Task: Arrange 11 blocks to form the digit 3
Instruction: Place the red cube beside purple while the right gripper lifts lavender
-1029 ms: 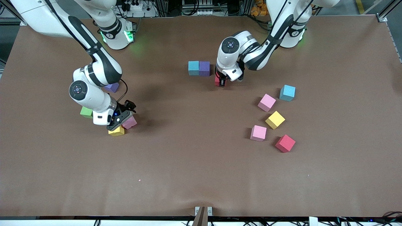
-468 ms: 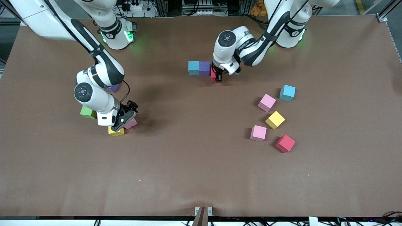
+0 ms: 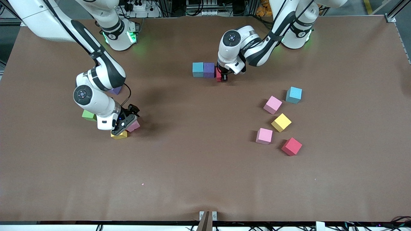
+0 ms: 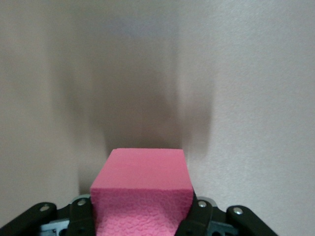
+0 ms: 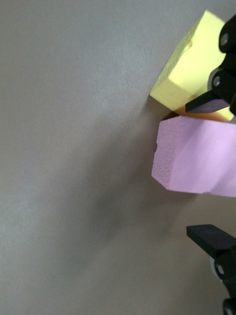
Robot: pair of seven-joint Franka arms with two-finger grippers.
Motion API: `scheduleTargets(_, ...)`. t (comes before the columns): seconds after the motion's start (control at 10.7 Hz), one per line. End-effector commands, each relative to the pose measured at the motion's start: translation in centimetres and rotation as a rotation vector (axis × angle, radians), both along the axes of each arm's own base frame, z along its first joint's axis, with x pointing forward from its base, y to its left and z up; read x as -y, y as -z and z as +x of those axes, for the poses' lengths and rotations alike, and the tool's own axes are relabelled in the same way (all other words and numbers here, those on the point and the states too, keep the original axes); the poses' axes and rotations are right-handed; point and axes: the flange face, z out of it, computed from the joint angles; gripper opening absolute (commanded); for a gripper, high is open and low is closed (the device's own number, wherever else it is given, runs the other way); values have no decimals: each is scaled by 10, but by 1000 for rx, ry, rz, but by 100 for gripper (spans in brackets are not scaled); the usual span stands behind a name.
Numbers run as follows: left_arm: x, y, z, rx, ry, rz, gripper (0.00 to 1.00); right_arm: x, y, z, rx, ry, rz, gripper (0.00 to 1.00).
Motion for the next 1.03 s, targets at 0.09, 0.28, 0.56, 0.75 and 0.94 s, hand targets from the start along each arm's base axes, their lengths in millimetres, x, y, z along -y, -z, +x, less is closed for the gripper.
scheduleTargets(0.09,8,-4,-19,7,3,-25,0,0,15,4,-2,-4,1,100)
scheduleTargets(0.28,11,3,-27,2,15,-36,0,0,14,5,2,21,2,100)
scheduleTargets(0.56,9,6,-30,-2,22,-29,0,-4,15,3,2,24,4,100)
scheduleTargets(0.75,9,9,-32,-4,38,-25,31,-15,19,0,-10,40,6,100)
scheduleTargets(0.94,13,10,-38,-2,62,-27,100,-21,19,-1,-10,35,5,100)
